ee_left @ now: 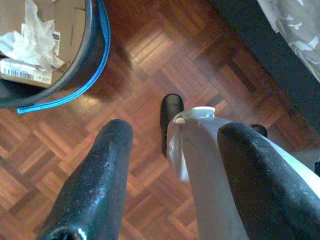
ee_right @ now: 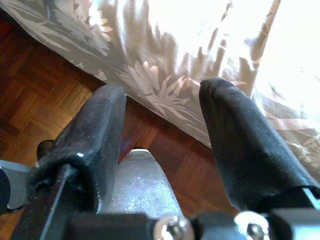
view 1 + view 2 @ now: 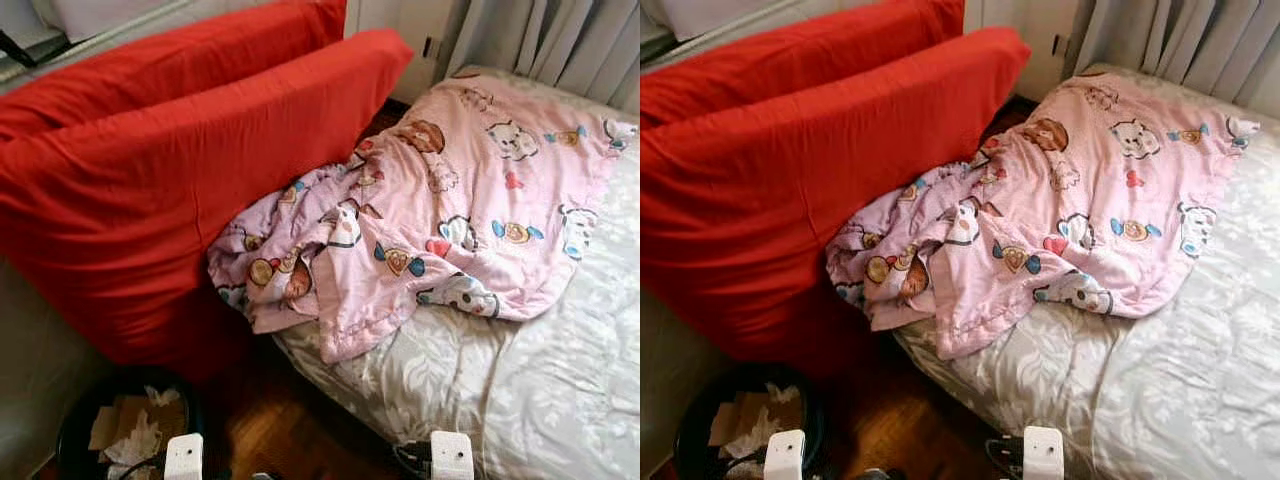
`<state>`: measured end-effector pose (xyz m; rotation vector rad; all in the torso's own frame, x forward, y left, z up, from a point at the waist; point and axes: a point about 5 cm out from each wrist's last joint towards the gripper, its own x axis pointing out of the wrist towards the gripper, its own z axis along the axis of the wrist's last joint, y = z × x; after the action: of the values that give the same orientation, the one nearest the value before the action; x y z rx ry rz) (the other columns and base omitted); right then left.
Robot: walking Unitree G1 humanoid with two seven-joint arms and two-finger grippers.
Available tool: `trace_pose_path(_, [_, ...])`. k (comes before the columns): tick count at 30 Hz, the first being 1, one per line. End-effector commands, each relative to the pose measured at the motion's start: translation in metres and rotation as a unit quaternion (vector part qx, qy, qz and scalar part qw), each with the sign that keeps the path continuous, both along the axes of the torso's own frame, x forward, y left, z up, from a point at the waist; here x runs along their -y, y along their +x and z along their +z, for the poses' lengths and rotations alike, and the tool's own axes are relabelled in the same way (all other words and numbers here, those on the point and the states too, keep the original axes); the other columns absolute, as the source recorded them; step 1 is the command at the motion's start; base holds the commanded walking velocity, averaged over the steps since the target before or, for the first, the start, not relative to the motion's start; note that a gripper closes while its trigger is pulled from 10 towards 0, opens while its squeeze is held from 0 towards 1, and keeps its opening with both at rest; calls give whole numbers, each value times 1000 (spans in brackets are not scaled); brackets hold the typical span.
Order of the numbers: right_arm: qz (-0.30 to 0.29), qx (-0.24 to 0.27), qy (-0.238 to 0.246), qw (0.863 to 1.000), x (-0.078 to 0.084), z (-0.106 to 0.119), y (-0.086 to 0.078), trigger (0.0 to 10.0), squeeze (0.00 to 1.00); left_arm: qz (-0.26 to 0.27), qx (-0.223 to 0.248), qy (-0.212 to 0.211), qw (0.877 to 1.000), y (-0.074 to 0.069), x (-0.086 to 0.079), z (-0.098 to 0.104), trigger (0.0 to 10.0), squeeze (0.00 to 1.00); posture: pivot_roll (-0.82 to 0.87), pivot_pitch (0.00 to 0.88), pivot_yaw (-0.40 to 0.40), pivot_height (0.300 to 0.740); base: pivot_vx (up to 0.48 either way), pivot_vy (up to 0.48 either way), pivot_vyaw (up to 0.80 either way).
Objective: Clean up the room
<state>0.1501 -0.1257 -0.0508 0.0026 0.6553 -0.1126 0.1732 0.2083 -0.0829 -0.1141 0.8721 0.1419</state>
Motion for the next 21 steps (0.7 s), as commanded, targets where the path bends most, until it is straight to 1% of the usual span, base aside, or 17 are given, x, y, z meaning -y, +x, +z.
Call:
trace_pose_path(1, [-11, -4, 36, 999, -20, 0, -3, 10000, 0, 4, -19, -1, 1000, -9, -1, -4, 10000, 0, 54, 194, -23, 719, 0, 322, 0])
trace_pose_path(10, [-10, -3, 37, 999, -20, 0, -3, 10000, 0, 3, -19, -1, 1000, -9, -1, -4, 10000, 0, 54, 194, -23, 719, 0, 312, 0])
trace_pose_path(14, [-8, 10, 36, 999, -20, 2, -2, 10000, 0, 2, -17, 0, 1000, -9, -1, -4, 10000, 0, 56, 197, -23, 719, 0, 0, 0])
trace_pose_path(16, [-12, 28, 37, 999, -19, 4, -1, 10000, 0, 2, -17, 0, 1000, -9, -1, -4, 10000, 0, 56, 197, -23, 719, 0, 0, 0])
trace_pose_path(17, [-11, 51, 38, 998, -19, 6, 1, 10000, 0, 1, -17, 0, 1000, -9, -1, -4, 10000, 0, 56, 199, -22, 719, 0, 0, 0])
trace_pose_path(19, [-8, 73, 37, 997, -19, 9, 3, 10000, 0, 1, -16, 1, 1000, -9, -1, -4, 10000, 0, 57, 199, -21, 719, 0, 0, 0])
trace_pose_path(21, [-7, 107, 39, 994, -19, 13, 6, 10000, 0, 0, -16, 1, 1000, -9, -1, -4, 10000, 0, 53, 199, -19, 719, 0, 0, 0])
